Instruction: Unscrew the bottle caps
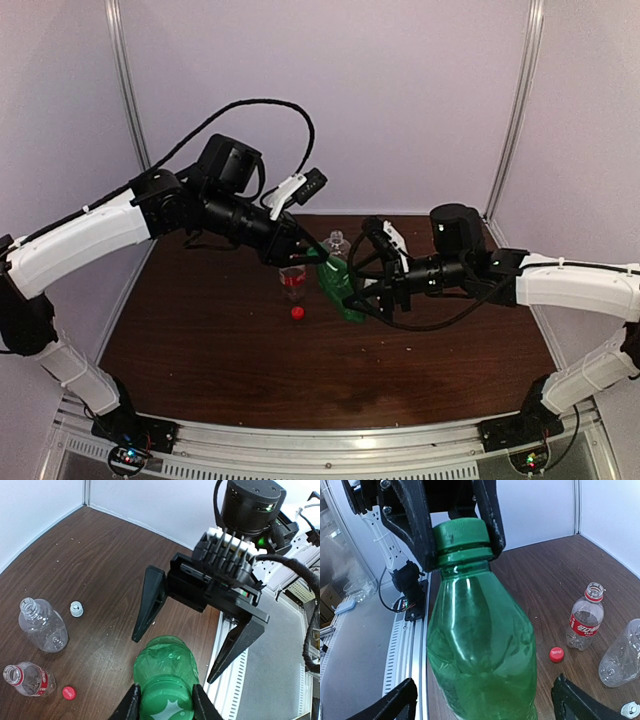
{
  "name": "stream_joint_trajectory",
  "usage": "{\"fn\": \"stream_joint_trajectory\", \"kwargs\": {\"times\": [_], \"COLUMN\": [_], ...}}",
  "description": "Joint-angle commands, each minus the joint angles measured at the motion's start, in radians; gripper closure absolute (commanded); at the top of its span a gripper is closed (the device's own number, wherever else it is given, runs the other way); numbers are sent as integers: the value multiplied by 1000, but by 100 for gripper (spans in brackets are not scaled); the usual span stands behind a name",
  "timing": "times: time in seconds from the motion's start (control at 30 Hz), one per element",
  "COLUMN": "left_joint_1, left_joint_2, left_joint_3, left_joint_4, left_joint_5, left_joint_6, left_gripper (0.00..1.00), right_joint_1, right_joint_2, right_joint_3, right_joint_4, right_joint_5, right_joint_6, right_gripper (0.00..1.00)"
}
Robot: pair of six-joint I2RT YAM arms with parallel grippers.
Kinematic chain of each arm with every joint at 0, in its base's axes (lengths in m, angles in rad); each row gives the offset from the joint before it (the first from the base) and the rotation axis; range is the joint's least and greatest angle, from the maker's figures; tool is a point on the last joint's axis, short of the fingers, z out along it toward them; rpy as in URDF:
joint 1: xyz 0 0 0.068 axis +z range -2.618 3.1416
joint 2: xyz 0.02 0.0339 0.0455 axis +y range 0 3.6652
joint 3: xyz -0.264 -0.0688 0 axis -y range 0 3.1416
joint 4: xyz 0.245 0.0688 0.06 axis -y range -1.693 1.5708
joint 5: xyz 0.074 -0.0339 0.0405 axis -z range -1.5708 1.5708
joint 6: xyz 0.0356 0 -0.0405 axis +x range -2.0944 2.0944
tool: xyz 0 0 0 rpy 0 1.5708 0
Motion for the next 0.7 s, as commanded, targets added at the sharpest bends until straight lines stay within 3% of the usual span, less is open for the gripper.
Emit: {"fn": "stream_joint_trajectory", "kwargs": {"times": [0.0,0.67], "left_joint_1": [6,14], "left_joint_2": [15,14], "left_joint_3": [41,24], "left_joint_4": [58,90], "left_joint_5": [69,99], "left_joint_6": [15,-3], "left_gripper": [87,89], "right_joint_1": [14,32], "right_joint_2": [17,89], "right_joint_3": [55,97], "right_joint_4": [-20,-23], "right_joint_5": [38,33], "right_joint_6": [-41,-69], "right_gripper": [10,28]}}
